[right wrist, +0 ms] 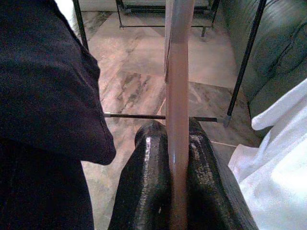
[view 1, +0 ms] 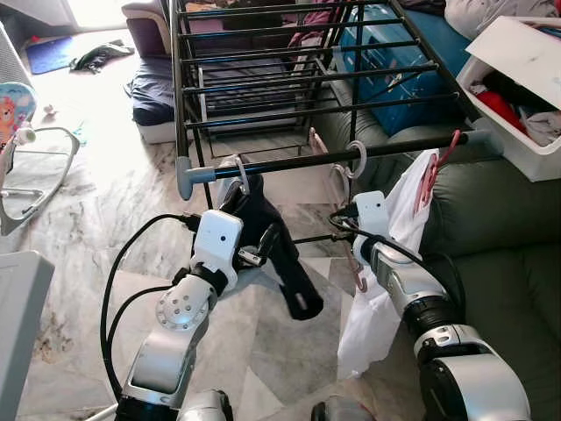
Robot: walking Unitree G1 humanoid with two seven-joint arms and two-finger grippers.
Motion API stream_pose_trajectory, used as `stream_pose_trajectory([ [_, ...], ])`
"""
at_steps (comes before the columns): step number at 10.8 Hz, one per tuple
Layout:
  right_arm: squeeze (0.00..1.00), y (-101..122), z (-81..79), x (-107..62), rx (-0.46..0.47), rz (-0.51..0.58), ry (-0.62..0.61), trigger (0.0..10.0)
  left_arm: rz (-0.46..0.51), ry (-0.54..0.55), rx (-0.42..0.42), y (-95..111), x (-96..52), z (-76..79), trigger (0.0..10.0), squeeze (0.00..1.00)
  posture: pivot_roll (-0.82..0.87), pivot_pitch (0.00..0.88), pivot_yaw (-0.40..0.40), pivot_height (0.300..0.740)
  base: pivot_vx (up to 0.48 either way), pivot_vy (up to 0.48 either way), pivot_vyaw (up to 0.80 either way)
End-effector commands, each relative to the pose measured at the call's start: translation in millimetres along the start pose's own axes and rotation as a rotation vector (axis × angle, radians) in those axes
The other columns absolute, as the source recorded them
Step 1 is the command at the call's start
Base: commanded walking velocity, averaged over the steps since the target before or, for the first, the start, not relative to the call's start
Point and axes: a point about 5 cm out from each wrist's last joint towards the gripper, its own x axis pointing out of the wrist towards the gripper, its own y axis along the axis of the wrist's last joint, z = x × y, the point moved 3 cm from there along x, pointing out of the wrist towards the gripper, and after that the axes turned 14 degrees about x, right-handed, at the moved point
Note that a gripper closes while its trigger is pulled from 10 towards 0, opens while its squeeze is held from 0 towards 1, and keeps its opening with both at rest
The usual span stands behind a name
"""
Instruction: Hang hanger
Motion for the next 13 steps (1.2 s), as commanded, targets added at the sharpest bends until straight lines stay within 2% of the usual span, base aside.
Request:
stream_pose_trajectory([
  [1, 0.00, -27, 3.9, -3.0, 0.033, -0.089, -0.005, 10.0, 0.006, 0.000, 0.009, 3, -0.8, -0.6, 10.0, 0.00, -0.05, 0.084, 0.000, 0.740, 0.000, 0.000, 0.00],
  [2, 1.00, -27, 3.1, -3.9, 0.033, -0.080, 0.009, 10.0, 0.008, 0.000, 0.008, 4, 0.4, -0.5, 10.0, 0.00, -0.06, 0.079, 0.000, 0.740, 0.000, 0.000, 0.00],
  [6, 1.00, -22, 3.2, -5.3, -0.022, -0.034, 0.004, 10.0, 0.007, 0.006, 0.010, 4, 2.4, -1.7, 10.0, 0.00, -0.05, 0.065, -0.003, 0.740, 0.000, 0.000, 0.00],
  [8, 1.00, -15, 4.8, -10.7, -0.032, 0.038, 0.011, 10.0, 0.008, 0.011, 0.010, 4, 3.8, -2.6, 10.0, 0.00, -0.06, 0.055, -0.003, 0.740, 0.000, 0.000, 0.00],
  [11, 1.00, -22, 4.5, -29.2, -0.044, 0.087, 0.046, 10.0, 0.007, 0.021, 0.009, 3, 5.7, -2.2, 10.0, 0.00, -0.07, 0.049, -0.001, 0.740, 0.000, 0.000, 0.00],
  [13, 1.00, -29, 2.5, -47.8, -0.035, 0.116, 0.062, 10.0, 0.003, 0.030, 0.009, 3, 6.4, -2.6, 10.0, 0.00, -0.07, 0.047, 0.001, 0.740, 0.000, 0.000, 0.00],
])
